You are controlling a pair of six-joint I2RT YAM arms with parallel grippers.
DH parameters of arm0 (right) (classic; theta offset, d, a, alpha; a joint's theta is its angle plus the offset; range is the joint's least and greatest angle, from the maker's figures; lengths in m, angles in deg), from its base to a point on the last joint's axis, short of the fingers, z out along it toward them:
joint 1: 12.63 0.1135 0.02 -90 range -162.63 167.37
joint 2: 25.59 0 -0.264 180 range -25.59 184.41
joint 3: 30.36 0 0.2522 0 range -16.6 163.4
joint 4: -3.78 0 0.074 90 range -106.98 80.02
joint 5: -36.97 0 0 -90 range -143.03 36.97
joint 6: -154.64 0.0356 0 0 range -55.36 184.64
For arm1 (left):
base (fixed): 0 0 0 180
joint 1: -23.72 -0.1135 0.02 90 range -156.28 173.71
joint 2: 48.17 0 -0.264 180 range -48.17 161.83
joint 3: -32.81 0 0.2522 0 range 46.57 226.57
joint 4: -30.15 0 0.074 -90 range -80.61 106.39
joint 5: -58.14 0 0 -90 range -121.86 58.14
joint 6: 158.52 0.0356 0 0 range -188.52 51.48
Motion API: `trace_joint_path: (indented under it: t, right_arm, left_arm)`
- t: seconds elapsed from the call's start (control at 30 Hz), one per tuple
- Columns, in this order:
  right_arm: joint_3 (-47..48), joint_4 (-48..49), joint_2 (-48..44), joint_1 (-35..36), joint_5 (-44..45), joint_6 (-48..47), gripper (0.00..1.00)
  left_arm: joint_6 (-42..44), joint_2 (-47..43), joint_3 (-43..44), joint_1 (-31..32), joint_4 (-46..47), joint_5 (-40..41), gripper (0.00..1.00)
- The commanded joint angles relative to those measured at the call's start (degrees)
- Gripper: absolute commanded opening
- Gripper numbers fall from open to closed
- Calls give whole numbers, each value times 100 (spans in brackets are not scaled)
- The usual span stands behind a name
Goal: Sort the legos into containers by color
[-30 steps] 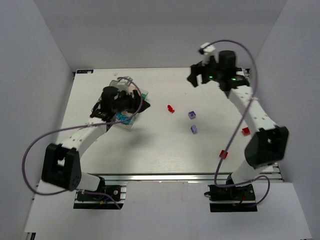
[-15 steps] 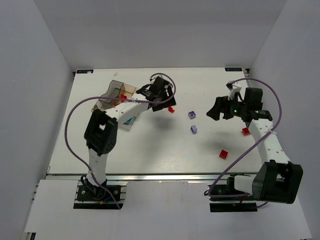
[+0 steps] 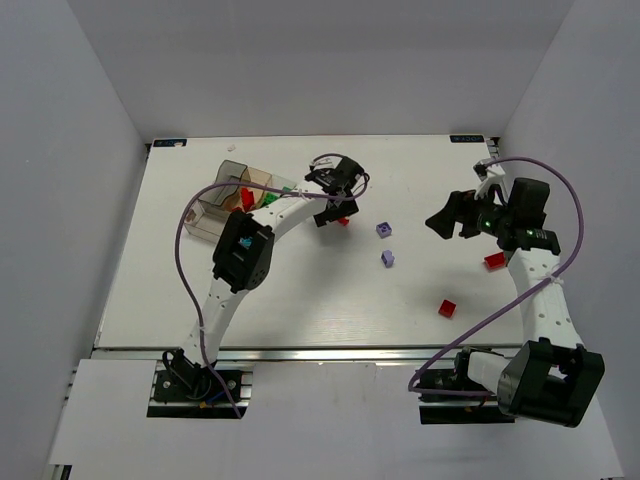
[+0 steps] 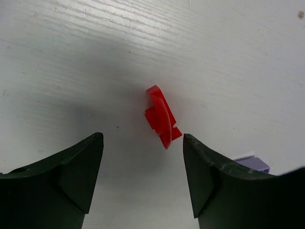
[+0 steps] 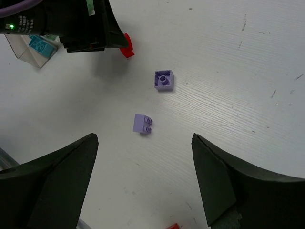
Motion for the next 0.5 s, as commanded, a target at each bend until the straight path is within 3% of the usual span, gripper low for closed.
trace_joint_path:
  t: [0.0, 0.2, 0.23, 0.33, 0.47]
  right_arm:
    - [-55, 183, -151, -102, -270, -6, 84]
    - [-117, 245, -195, -278, -445, 11, 84]
    - [-143, 254, -204, -296, -455, 3, 83]
    - [-170, 254, -204, -357, -551, 11, 83]
    - [-205, 219, -195, -427, -630, 12, 81]
  left_arm:
    - [-153, 68, 358, 7, 28, 161, 76]
    - [-144, 437, 613, 7, 90, 29, 60]
    - [-179, 429, 578, 7, 90, 20, 48]
    - [-188, 263, 272, 7, 256, 90, 25]
    - [-83, -97, 86, 7, 380, 169, 2]
